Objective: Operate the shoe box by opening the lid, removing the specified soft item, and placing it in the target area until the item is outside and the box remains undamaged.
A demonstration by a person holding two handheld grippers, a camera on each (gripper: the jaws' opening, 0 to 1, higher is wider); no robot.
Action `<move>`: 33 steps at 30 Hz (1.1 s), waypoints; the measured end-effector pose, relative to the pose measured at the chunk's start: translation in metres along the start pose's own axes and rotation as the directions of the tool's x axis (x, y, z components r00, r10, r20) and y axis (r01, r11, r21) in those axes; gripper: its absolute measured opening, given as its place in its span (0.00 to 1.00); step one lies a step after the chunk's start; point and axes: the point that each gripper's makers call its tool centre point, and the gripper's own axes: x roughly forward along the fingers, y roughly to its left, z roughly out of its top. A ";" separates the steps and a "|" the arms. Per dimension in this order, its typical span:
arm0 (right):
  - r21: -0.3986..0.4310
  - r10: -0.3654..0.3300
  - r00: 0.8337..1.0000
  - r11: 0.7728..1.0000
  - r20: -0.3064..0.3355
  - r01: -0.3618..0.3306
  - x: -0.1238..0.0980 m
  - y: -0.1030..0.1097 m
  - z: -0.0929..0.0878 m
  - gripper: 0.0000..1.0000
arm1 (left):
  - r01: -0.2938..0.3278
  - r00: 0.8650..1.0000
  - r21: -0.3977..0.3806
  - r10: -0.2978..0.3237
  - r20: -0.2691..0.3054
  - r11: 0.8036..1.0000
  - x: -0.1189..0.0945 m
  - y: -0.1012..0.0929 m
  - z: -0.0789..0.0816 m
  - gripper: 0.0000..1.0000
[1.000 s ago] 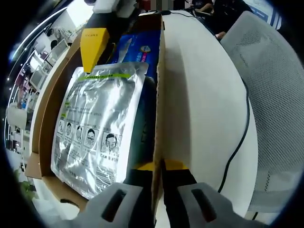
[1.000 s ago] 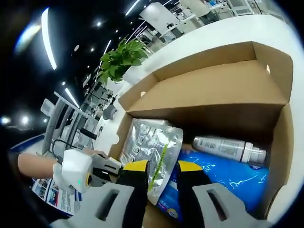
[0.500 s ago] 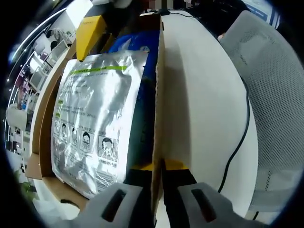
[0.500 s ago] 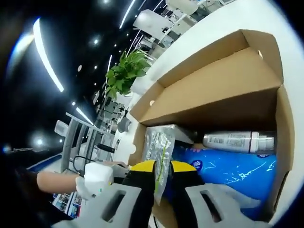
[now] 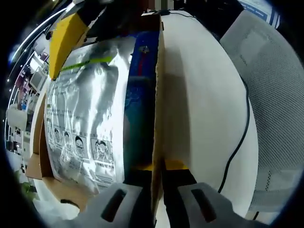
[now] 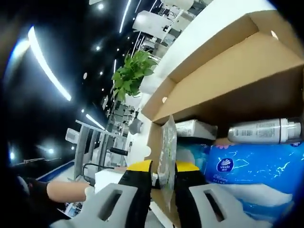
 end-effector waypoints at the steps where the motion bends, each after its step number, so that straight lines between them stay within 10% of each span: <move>1: -0.007 -0.014 1.000 1.000 -0.006 0.014 0.001 -0.002 -0.001 0.15 | 0.000 1.000 0.000 0.000 0.000 1.000 0.000 0.000 0.000 0.02; 33: 0.092 0.023 0.999 0.995 0.033 -0.026 0.008 -0.005 0.003 0.00 | 0.003 1.000 0.003 -0.003 0.001 1.000 0.001 -0.001 0.002 0.02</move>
